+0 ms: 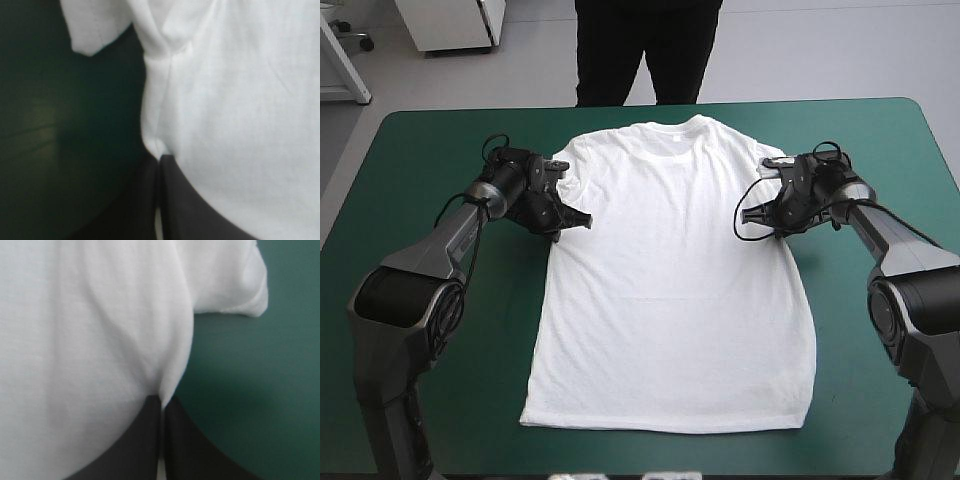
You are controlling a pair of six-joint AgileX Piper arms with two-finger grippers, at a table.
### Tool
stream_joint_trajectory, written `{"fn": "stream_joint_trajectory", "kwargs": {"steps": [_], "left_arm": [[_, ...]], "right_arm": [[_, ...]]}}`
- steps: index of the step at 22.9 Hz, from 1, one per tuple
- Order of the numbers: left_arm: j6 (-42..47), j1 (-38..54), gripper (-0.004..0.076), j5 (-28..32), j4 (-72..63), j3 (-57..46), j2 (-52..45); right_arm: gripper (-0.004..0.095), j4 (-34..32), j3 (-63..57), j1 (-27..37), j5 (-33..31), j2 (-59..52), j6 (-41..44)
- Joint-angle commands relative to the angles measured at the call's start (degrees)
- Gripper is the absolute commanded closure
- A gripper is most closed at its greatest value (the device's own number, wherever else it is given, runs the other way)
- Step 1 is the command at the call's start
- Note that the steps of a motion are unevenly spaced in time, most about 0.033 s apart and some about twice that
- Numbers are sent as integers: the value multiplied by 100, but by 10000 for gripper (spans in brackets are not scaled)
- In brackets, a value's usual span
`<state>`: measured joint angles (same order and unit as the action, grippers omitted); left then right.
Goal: Fold the cloth
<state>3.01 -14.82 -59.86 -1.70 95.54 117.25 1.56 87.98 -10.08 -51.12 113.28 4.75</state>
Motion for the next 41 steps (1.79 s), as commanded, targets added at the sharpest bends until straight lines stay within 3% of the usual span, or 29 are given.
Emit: {"fn": "stream_joint_trajectory", "kwargs": {"steps": [1, 7, 15, 23, 34, 41], "left_arm": [[-13, -47, 733, 205, -12, 242, -436], [0, -47, 733, 151, 289, 321, -1188], [-11, -47, 733, 414, 478, 321, -2882], [-268, -47, 733, 450, 364, 829, -4150], [-301, -47, 733, 427, 14, 1029, -4706], [-301, -47, 733, 1425, 97, 1029, -4103]], "right_arm": [[925, 55, 456, 28, -93, -412, -111], [925, 160, 1066, 28, -409, -905, -206], [925, 121, 1707, 28, -619, -2188, -292], [925, 142, 1816, 28, -596, -3348, -385], [925, 334, 1816, 28, -573, -4298, -439], [925, 387, 1816, 28, 321, -3791, -475]]}}
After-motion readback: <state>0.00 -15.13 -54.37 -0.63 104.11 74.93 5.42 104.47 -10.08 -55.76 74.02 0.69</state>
